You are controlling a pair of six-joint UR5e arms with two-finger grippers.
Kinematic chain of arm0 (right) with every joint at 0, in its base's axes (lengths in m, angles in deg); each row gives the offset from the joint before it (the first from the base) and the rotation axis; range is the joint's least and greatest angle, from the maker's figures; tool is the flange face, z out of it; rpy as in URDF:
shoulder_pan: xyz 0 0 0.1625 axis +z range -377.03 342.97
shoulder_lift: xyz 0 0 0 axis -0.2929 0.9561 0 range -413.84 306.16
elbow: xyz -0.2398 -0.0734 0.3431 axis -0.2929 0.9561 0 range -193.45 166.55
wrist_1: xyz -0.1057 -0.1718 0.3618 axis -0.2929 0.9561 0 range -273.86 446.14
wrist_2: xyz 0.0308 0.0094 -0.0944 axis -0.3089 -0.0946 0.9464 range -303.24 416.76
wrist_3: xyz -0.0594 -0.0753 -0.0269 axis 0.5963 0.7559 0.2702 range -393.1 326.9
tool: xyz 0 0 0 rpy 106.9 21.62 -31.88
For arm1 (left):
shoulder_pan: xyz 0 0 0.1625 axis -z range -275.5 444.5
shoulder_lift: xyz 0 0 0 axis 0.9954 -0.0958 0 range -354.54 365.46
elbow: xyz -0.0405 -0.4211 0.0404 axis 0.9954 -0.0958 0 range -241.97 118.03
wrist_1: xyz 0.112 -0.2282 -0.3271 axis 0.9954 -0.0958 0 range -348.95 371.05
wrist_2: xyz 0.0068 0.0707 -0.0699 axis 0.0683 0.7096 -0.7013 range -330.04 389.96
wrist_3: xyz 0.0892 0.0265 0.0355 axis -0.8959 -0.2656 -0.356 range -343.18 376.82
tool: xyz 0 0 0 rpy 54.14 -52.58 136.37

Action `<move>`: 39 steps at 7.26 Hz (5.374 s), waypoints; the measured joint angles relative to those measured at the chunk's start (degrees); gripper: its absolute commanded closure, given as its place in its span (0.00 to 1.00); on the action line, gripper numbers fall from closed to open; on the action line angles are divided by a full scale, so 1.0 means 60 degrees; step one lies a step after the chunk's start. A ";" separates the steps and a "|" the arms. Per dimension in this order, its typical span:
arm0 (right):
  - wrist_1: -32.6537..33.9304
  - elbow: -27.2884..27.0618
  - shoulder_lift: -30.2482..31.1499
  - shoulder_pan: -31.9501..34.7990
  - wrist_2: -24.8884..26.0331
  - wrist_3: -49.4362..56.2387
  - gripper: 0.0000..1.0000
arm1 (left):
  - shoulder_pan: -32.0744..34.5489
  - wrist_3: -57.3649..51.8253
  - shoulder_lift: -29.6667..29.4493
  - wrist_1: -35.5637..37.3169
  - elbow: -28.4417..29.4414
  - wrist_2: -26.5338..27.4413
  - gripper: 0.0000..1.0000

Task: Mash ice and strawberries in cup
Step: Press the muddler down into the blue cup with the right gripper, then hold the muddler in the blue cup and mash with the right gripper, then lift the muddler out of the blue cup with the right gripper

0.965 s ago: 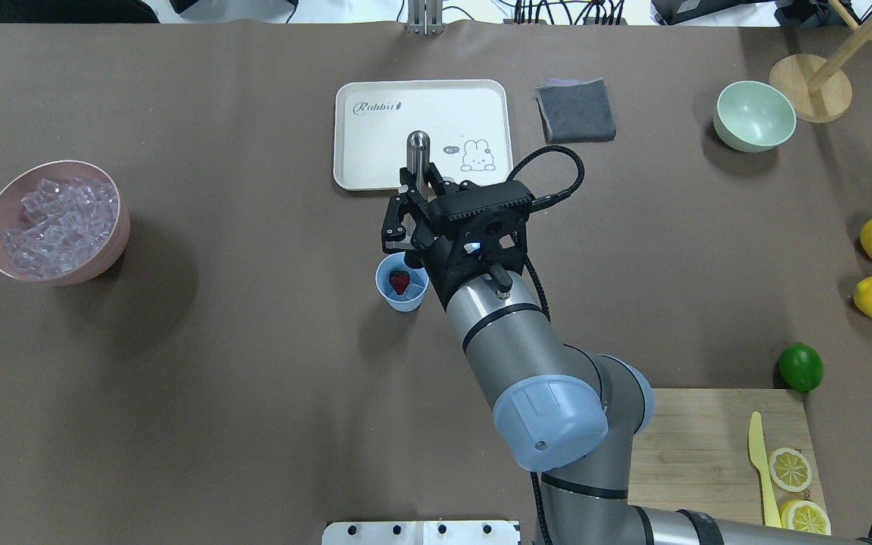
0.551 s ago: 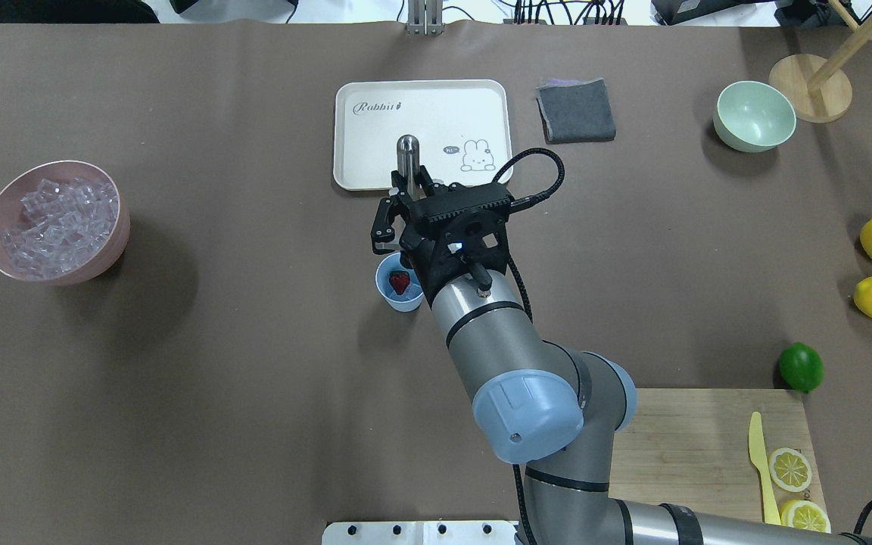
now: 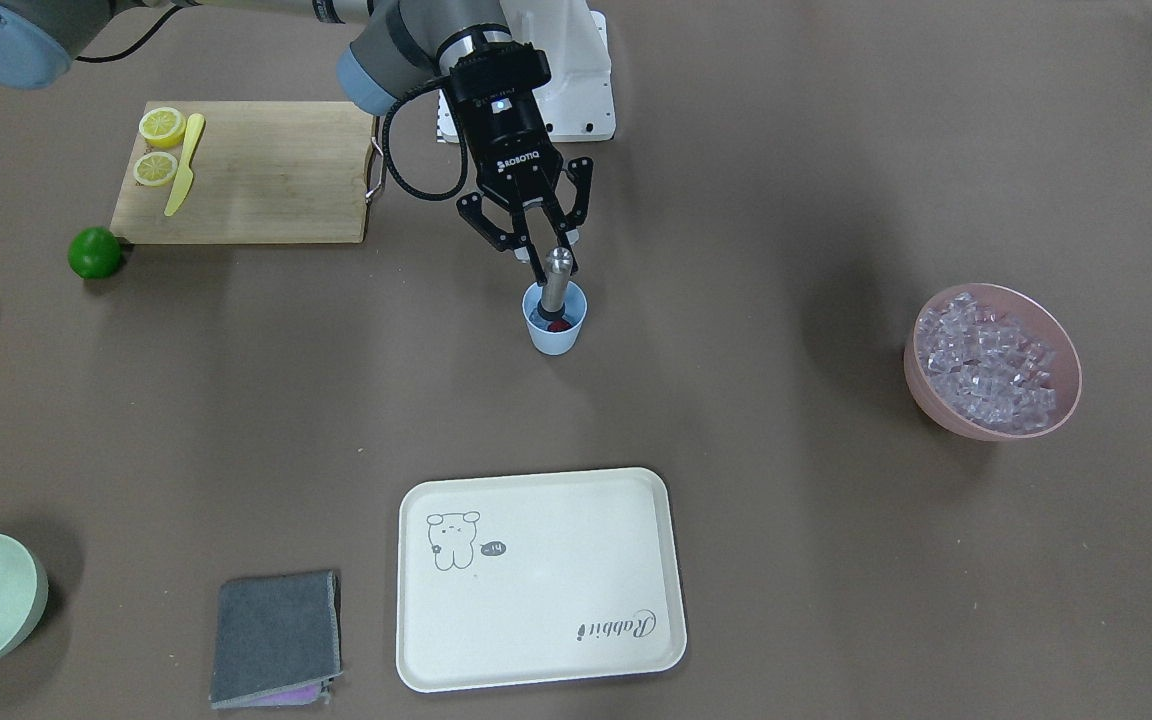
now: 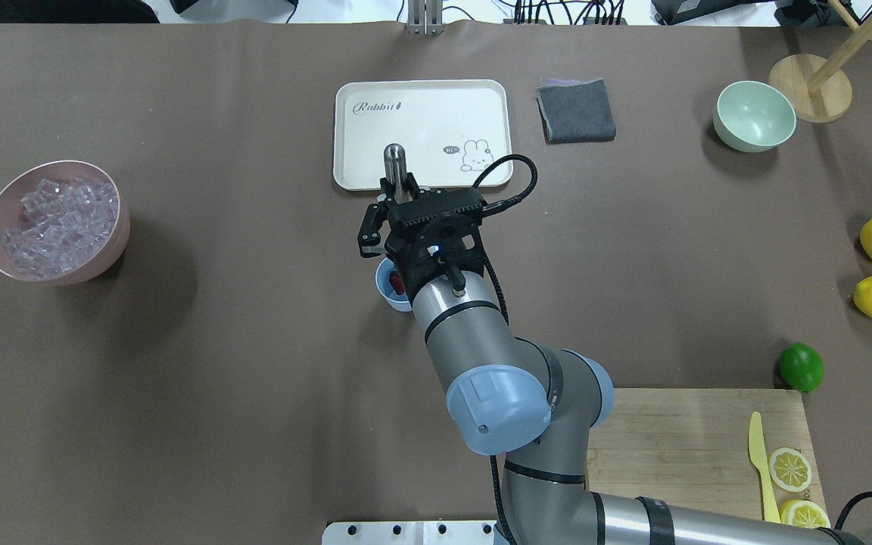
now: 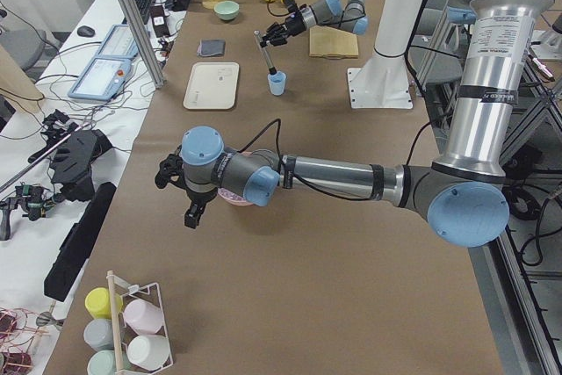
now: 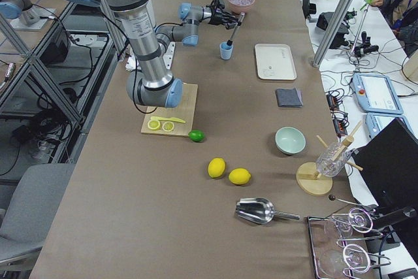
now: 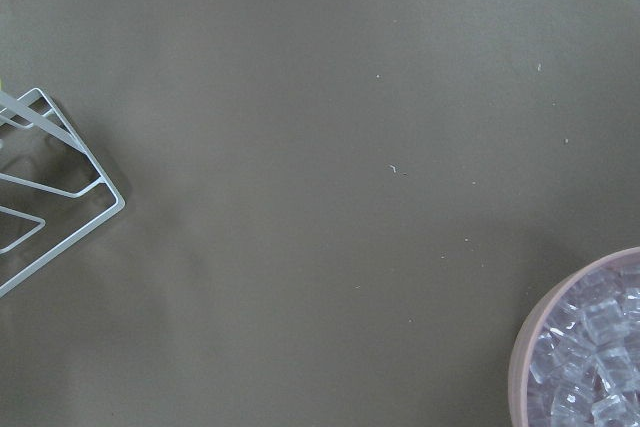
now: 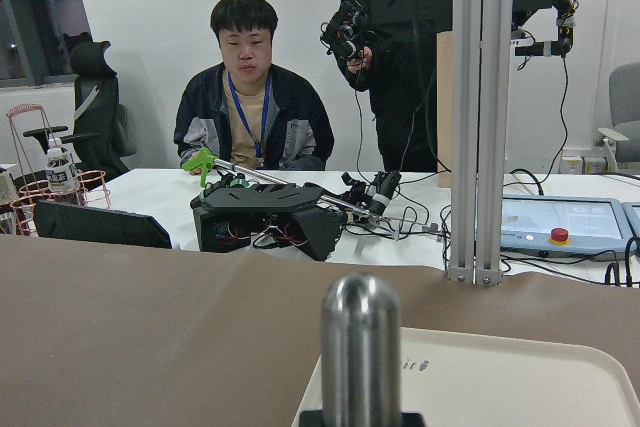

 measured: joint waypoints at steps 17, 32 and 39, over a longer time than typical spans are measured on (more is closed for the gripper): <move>-0.0001 -0.0883 0.0102 -0.0170 -0.0368 0.0361 1.00 | 0.0013 0.0162 0.0143 -0.0018 -0.0202 -0.0013 0.02; -0.0029 0.0264 0.0020 -0.0096 -0.0823 0.0078 1.00 | 0.0000 0.0161 0.0189 -0.0018 -0.0151 0.0000 0.02; -0.0036 -0.0745 0.0383 0.1590 -0.3832 0.0130 1.00 | 0.0000 0.0174 0.0050 -0.0018 -0.0248 0.0000 0.02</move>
